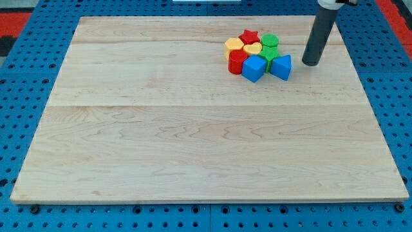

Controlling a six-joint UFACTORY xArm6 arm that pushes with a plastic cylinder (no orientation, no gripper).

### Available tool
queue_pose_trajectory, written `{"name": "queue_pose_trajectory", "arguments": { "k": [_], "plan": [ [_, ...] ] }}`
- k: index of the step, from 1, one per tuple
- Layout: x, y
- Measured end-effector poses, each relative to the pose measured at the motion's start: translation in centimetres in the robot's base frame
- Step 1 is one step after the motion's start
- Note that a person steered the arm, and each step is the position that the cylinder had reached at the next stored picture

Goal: Place the yellow heart to the top left of the board

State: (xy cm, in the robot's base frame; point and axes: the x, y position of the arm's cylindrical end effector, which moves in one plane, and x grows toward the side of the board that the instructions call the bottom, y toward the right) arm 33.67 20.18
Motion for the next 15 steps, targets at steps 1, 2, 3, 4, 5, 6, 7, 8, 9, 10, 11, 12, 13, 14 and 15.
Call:
{"name": "queue_pose_trajectory", "arguments": {
  "k": [1,2,3,4,5,6,7,8,9,10,11,12,13,14,15],
  "plan": [
    [-0.6,-1.6],
    [-1.8,-2.9],
    [-1.8,-6.8],
    [-3.4,-11.9],
    [-4.3,-15.8],
    [-2.8,-16.1],
    [-0.6,-16.0],
    [1.7,-16.0],
    [2.8,-19.9],
    [2.1,-22.3],
    [1.1,-22.2],
    [-0.9,-23.3],
    [-3.5,-27.8],
    [-3.8,-31.9],
    [-1.5,-33.0]
  ]
}}
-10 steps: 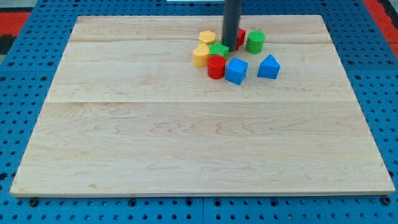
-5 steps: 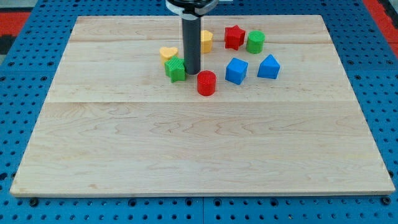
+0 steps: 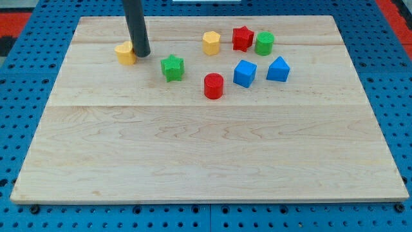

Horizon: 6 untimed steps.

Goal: Place the yellow heart to the top left of the board

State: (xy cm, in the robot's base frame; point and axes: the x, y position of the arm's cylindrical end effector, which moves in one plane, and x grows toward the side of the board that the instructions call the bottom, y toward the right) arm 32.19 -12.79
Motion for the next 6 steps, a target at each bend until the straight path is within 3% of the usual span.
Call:
{"name": "queue_pose_trajectory", "arguments": {
  "k": [1,2,4,6],
  "plan": [
    [1.4,-1.4],
    [-0.6,-5.0],
    [-4.5,-5.9],
    [-5.7,-5.8]
  ]
}}
